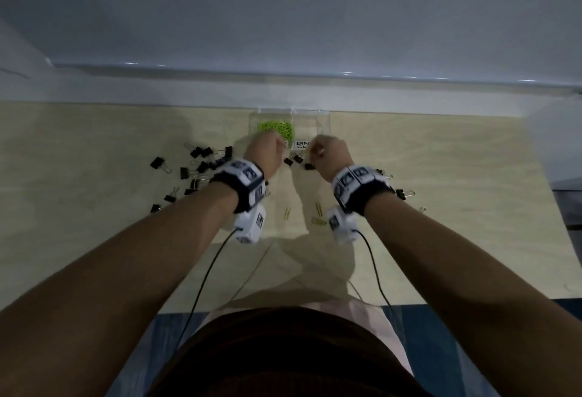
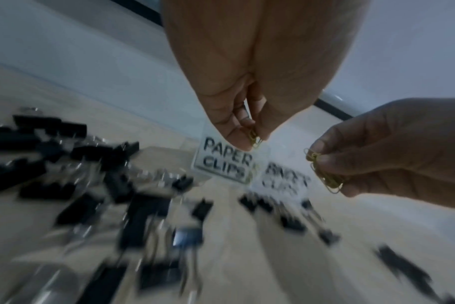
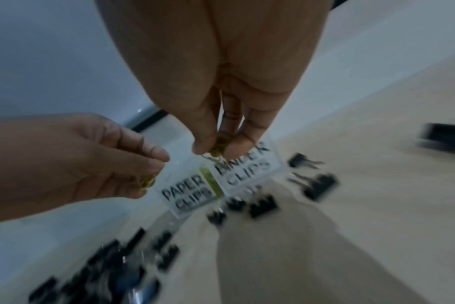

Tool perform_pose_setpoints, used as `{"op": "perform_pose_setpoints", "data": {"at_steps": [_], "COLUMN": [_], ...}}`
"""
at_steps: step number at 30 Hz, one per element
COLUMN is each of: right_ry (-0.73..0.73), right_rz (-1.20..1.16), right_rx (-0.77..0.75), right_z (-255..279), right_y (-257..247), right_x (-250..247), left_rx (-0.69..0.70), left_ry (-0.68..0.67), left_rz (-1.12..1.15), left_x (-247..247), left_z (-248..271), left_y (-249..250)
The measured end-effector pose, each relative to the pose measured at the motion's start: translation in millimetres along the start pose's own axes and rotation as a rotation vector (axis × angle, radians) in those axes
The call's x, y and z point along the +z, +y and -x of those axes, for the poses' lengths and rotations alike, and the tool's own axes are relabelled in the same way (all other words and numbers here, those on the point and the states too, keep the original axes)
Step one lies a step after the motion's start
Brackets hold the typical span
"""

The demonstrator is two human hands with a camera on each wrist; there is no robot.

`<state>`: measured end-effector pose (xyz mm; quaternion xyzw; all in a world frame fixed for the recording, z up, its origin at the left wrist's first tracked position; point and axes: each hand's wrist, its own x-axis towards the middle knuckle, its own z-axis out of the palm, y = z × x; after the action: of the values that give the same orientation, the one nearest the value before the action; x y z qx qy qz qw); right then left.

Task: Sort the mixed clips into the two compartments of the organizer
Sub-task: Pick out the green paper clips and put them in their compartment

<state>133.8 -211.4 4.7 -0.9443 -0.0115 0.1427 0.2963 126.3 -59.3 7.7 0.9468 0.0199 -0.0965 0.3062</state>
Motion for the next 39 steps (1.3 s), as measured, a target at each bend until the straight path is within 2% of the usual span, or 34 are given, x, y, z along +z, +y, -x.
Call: {"op": "perform_pose_setpoints", "data": {"at_steps": [3,5,7,10,12,15,18,20,23,26,29,31,34,36,39], "right_ry": [0.058,0.062,0.039,-0.025,-0.148,-0.341,-0.421,-0.384,-0.384,-0.381,-0.288,-0.187,-0.117,-0.126,-0.112], "right_rz": [-0.117,-0.108,-0.025,0.110,0.265,0.295,0.365,0.397,0.499,0.558,0.387,0.210,0.018,0.000,0.008], "right_rx": [-0.020,-0.022,-0.033,-0.048,-0.073,-0.098,-0.211,-0.228,-0.176,-0.141,-0.104,-0.025,-0.030,-0.089,-0.100], "right_z": [-31,-44,-47,-28,-5,30,47,52,56,60,69,77,89,95,100], "right_y": [-36,-47,-45,-19,13,53,65,69,72,74,77,82,86,86,84], "right_x": [-7,-10,-13,-13,-1,18,23,23,25,26,29,30,35,41,42], "left_rx": [-0.040,-0.043,-0.004,0.115,0.145,0.038,-0.012,0.007,0.055,0.157,0.304,0.346,0.343,0.302,0.274], "left_ry": [0.105,0.079,0.047,0.019,-0.074,-0.285,-0.351,-0.346,-0.355,-0.395,-0.411,-0.380,-0.342,-0.349,-0.310], "left_rz": [0.026,0.008,-0.077,-0.182,-0.199,-0.199,-0.200,-0.188,-0.179,-0.196,-0.187,-0.114,-0.027,-0.024,-0.021], "left_x": [-24,-32,-34,-24,-4,32,55,63,66,64,65,69,79,87,95], "left_z": [-31,-47,-51,-27,2,45,66,70,71,72,76,78,80,82,83], "left_y": [6,8,9,4,-8,-26,-35,-35,-36,-31,-19,-11,-7,-8,-9]}}
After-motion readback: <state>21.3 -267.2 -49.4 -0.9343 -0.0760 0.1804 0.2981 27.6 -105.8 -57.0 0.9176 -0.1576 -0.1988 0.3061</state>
